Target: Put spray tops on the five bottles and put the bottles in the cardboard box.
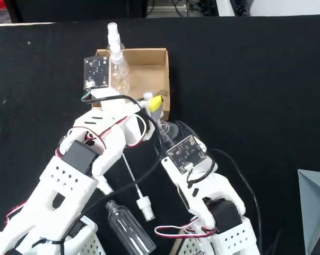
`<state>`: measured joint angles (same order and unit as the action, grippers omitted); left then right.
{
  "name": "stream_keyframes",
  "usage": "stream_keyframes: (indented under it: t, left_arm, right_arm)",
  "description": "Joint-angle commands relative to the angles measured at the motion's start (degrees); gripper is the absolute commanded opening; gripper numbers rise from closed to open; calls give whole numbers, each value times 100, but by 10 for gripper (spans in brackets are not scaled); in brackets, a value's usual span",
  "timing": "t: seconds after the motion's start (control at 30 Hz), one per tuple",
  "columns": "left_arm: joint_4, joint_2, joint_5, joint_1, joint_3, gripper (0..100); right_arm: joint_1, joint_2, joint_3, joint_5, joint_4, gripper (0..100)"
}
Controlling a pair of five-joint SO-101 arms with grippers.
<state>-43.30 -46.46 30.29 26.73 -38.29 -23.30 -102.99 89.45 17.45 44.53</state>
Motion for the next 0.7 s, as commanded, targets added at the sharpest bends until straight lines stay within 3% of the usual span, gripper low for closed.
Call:
stream_keyframes:
  t: [0.0, 0.67]
  left_arm:
    - [26, -158, -97, 127, 57, 143]
    - [-79, -167, -114, 171, 303, 145]
  right_arm:
    - [-123, -558, -22, 62, 53, 39]
    - [-123, -558, -31, 62, 44, 39]
